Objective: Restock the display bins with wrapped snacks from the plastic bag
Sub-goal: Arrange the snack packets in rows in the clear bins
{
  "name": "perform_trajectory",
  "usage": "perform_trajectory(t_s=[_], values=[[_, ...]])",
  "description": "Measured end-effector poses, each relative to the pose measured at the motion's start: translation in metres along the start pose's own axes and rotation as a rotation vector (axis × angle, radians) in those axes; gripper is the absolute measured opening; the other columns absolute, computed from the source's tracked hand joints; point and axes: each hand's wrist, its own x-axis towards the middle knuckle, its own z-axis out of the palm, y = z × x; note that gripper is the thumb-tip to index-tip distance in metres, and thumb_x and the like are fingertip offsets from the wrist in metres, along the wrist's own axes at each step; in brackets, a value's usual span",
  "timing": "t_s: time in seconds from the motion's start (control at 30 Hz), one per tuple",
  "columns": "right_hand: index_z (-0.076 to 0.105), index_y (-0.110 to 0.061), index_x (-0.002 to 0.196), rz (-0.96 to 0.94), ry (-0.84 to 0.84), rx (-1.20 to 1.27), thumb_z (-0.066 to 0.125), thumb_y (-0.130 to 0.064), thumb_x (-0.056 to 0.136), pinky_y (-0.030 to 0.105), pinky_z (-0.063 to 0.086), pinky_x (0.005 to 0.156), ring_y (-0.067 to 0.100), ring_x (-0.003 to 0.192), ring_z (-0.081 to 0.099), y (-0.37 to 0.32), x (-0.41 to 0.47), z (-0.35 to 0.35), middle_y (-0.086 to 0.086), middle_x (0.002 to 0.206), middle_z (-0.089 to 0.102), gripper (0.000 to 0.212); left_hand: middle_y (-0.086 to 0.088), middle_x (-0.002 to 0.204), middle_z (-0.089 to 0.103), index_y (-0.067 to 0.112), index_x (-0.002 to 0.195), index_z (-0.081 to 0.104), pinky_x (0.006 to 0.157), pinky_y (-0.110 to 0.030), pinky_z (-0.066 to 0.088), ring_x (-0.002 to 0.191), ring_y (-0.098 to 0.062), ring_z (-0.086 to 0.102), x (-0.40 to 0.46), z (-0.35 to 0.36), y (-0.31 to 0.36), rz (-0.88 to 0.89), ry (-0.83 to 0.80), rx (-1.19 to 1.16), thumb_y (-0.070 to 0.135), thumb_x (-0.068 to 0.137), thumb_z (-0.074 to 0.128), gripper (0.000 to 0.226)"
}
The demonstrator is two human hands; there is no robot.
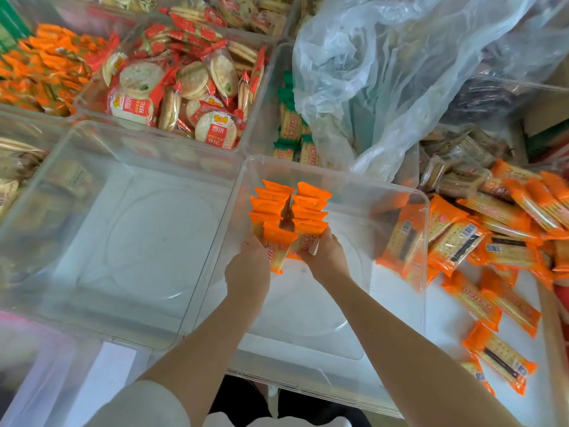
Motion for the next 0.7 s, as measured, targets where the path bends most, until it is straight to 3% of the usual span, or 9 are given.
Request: perform_trajectory(t_s=[0.13,0.23,0.27,0.33,0.4,0.53,0.7], values=[[0.037,-0.013,0.131,-0.06,0.077,0.07,0.069,-0.029,0.084,0.033,0.04,0.075,0.032,0.107,0.055,-0.004,0.0,0.003,0.011,0.121,0.052,0.059,-0.007,0.106,0.061,0.005,0.115,0.05,0.075,-0.027,0.048,0.096,-0.021,0.063,0.0,0.005,-0.002,-0.112,-0.178,0.043,0.019,0.098,0.041,0.024],[0.035,-0.013,0.131,-0.118,0.077,0.092,0.068,-0.022,0.084,0.033,0.038,0.073,0.034,0.106,0.055,-0.007,0.003,0.002,0.012,0.123,0.049,0.059,-0.008,0.079,0.065,0.005,0.093,0.057,0.044,-0.013,0.045,0.047,-0.01,0.061,-0.002,0.014,0.002,-0.282,-0.379,-0.279,0.022,0.091,0.047,0.02],[0.034,-0.013,0.132,-0.132,0.068,0.094,0.067,-0.019,0.084,0.034,0.039,0.074,0.035,0.107,0.055,-0.009,0.005,0.0,0.012,0.124,0.048,0.059,-0.009,0.075,0.067,0.007,0.087,0.056,0.04,-0.014,0.044,0.04,-0.011,0.058,-0.004,0.015,0.005,-0.312,-0.381,-0.36,0.027,0.09,0.048,0.022],[0.029,-0.013,0.138,-0.152,0.051,0.086,0.065,-0.014,0.084,0.039,0.043,0.08,0.036,0.109,0.054,-0.012,0.009,-0.003,0.014,0.128,0.045,0.064,-0.013,0.081,0.069,0.007,0.085,0.057,0.057,-0.027,0.055,0.058,-0.021,0.066,-0.004,0.02,0.01,-0.274,-0.297,-0.432,0.038,0.09,0.049,0.032],[0.023,-0.011,0.142,-0.168,0.024,0.06,0.063,-0.014,0.086,0.041,0.043,0.085,0.036,0.113,0.052,-0.015,0.01,-0.007,0.015,0.131,0.042,0.069,-0.012,0.087,0.07,0.006,0.09,0.061,0.073,-0.036,0.056,0.077,-0.028,0.067,-0.002,0.021,0.013,-0.205,-0.187,-0.31,0.046,0.093,0.044,0.044],[0.021,-0.011,0.143,-0.175,-0.02,0.091,0.061,-0.016,0.088,0.04,0.042,0.088,0.037,0.115,0.05,-0.015,0.008,-0.011,0.017,0.131,0.042,0.068,-0.01,0.097,0.065,0.007,0.099,0.062,0.069,-0.03,0.042,0.093,-0.027,0.062,0.001,0.015,0.013,-0.153,-0.095,-0.047,0.043,0.098,0.032,0.047],[0.011,-0.006,0.147,-0.16,-0.094,-0.02,0.066,-0.032,0.085,0.036,0.041,0.093,0.031,0.126,0.044,-0.011,-0.001,-0.032,0.016,0.143,0.034,0.087,-0.01,0.103,0.064,0.01,0.108,0.06,0.074,-0.034,0.047,0.098,-0.027,0.061,-0.003,0.013,0.009,-0.102,-0.108,0.122,0.043,0.098,0.03,0.046]])
